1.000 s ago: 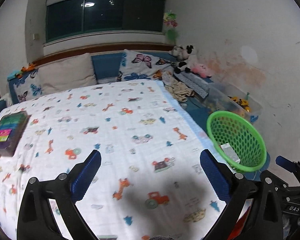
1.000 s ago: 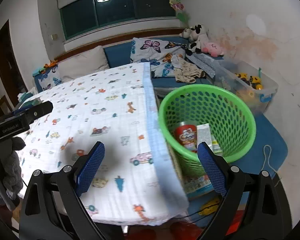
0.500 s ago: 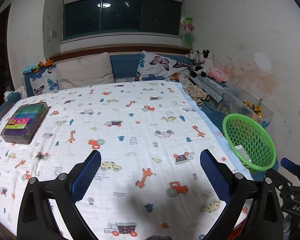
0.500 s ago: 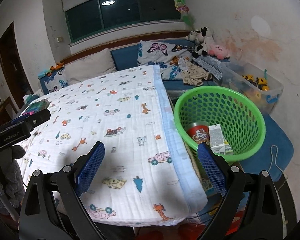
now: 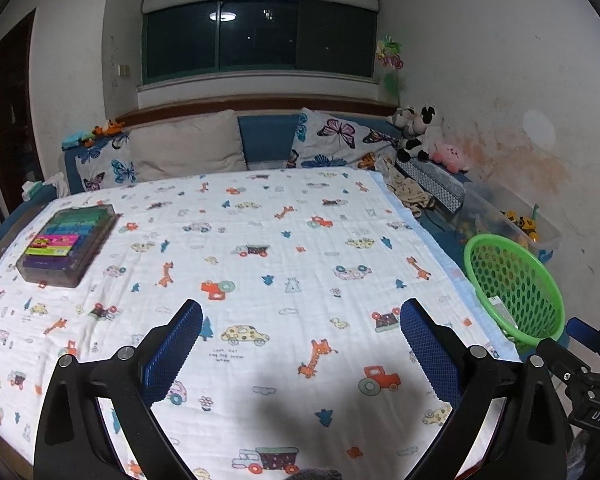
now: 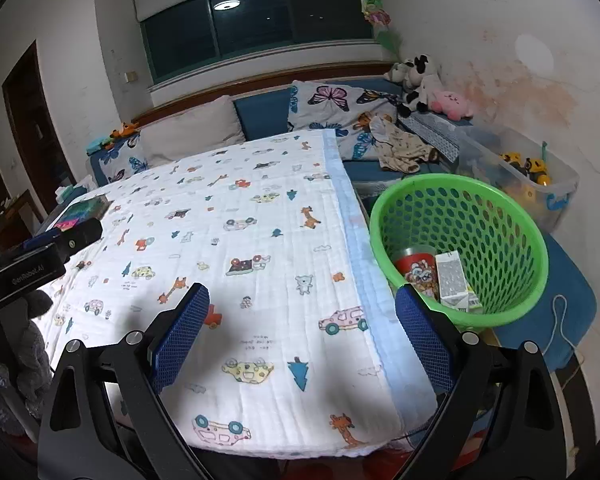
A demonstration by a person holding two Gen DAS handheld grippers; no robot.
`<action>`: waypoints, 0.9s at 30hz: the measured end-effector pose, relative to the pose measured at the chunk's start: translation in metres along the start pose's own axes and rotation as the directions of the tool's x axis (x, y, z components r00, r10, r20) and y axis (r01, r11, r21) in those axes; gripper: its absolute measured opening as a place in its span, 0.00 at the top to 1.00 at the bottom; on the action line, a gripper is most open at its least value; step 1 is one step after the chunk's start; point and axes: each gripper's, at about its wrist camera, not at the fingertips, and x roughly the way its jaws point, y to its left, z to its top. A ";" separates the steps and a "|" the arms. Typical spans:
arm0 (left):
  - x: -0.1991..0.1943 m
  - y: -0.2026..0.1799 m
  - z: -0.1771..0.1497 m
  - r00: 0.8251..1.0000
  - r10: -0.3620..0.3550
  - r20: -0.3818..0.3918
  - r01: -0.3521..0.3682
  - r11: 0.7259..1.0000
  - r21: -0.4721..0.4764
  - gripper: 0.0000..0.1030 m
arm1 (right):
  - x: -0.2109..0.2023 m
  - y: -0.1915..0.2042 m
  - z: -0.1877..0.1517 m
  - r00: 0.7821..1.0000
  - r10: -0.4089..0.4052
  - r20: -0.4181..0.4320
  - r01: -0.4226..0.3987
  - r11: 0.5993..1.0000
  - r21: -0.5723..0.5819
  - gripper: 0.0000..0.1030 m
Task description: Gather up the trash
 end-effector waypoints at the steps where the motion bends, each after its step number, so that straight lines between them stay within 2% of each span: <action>1: -0.002 0.000 0.000 1.000 0.010 0.007 -0.010 1.000 0.001 0.07 | 0.001 0.001 0.000 1.000 0.002 0.000 -0.002 1.000 -0.002 0.09; 15: -0.006 0.002 -0.002 0.996 0.085 0.022 -0.085 0.996 0.009 0.07 | 0.004 0.003 0.002 1.000 0.010 0.006 -0.010 1.000 -0.001 0.09; 27: -0.005 0.002 -0.005 0.994 0.103 0.024 -0.103 0.995 0.017 0.07 | 0.004 0.005 0.001 1.000 0.014 0.007 -0.014 1.000 -0.001 0.08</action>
